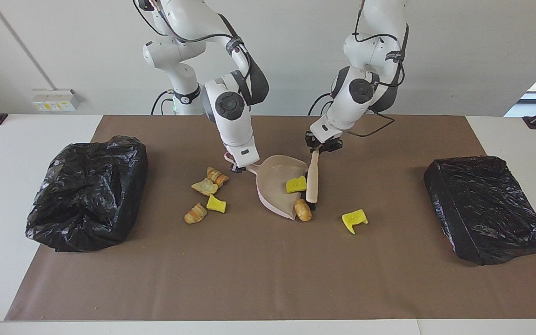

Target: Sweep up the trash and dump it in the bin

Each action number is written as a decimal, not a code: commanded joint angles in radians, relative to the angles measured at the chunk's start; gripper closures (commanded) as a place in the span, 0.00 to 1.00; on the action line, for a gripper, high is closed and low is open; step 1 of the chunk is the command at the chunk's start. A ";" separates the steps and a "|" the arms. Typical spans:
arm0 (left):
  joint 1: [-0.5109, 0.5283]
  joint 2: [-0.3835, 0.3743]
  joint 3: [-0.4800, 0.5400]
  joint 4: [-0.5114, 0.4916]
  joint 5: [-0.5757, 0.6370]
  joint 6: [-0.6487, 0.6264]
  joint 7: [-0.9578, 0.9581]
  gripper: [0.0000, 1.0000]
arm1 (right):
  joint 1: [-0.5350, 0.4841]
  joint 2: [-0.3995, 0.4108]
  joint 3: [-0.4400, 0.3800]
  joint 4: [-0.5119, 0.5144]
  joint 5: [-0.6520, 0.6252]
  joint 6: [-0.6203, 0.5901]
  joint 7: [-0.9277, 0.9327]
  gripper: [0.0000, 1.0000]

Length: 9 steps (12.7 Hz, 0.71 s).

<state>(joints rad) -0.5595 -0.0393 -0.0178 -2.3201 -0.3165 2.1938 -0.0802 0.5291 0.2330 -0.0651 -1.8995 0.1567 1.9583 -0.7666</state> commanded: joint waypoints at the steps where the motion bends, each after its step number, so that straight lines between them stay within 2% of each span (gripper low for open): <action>1: -0.075 -0.008 0.007 0.024 0.007 -0.023 0.040 1.00 | -0.009 -0.018 0.007 -0.012 0.027 -0.016 0.026 1.00; 5: -0.082 -0.011 0.015 0.079 0.117 -0.084 0.039 1.00 | -0.009 -0.018 0.007 -0.012 0.027 -0.016 0.026 1.00; 9: 0.059 0.015 0.019 0.181 0.212 -0.137 0.109 1.00 | -0.009 -0.018 0.007 -0.012 0.027 -0.016 0.026 1.00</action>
<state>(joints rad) -0.5600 -0.0399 0.0034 -2.1941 -0.1453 2.0997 -0.0206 0.5289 0.2330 -0.0653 -1.8998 0.1700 1.9565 -0.7595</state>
